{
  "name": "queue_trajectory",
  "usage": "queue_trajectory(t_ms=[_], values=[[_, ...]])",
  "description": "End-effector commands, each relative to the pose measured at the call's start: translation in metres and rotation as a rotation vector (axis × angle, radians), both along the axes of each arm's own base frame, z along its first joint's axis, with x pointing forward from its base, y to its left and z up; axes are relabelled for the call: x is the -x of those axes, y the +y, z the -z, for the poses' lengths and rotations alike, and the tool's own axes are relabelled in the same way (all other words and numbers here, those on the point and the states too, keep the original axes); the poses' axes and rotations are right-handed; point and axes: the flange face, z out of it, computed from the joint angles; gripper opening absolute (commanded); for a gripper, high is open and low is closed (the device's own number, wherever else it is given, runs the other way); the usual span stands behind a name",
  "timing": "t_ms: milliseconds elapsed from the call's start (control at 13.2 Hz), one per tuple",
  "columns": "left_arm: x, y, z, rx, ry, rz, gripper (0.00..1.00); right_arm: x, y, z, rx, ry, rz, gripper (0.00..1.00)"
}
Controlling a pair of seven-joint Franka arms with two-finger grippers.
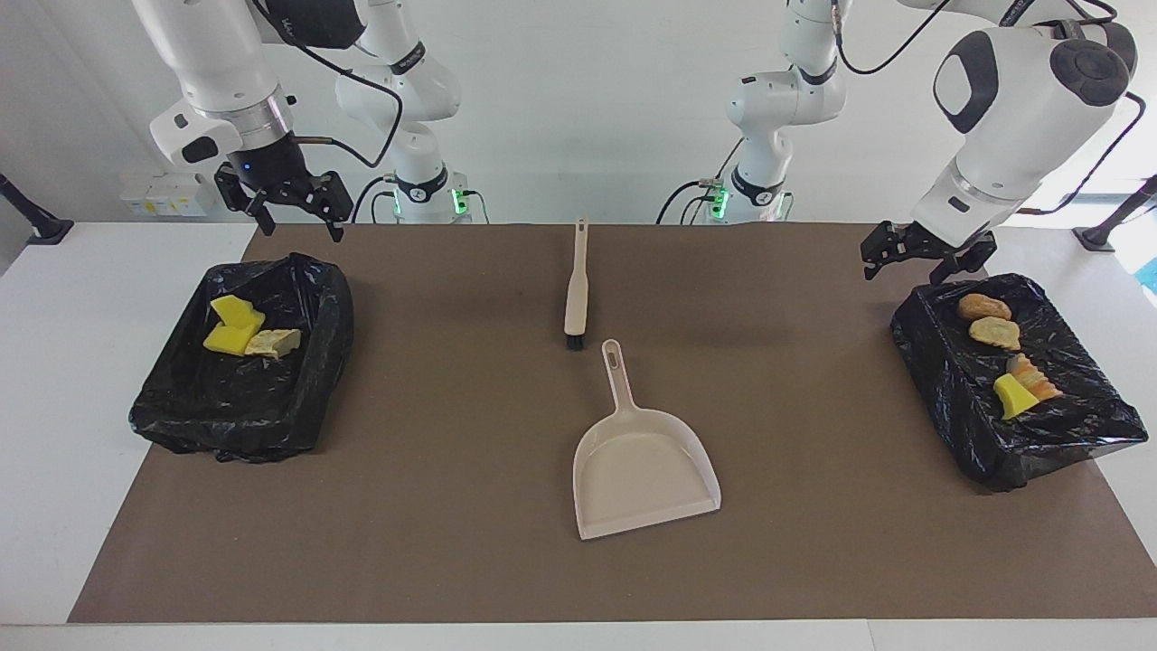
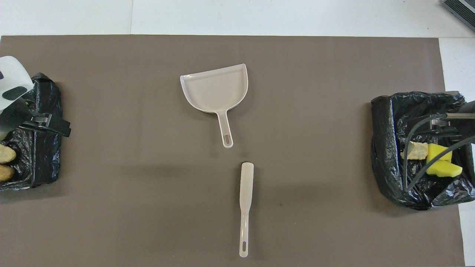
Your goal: Sweep and dump trash in bin
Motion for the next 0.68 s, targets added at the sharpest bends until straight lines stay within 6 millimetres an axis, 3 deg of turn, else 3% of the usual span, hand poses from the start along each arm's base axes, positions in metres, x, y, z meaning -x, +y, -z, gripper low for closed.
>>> queue_trajectory(t_ms=[0,530,605], values=[[0.004,0.001,-0.014,-0.013,0.003,-0.009,1.0,0.002,-0.003,-0.005,-0.022,-0.005,-0.022,1.0],[0.005,0.009,-0.023,-0.018,0.041,-0.022,1.0,0.003,-0.005,-0.004,-0.02,0.005,-0.02,1.0],[0.005,0.009,-0.032,-0.014,0.023,-0.02,1.0,0.003,-0.005,-0.004,-0.022,0.002,-0.02,1.0]])
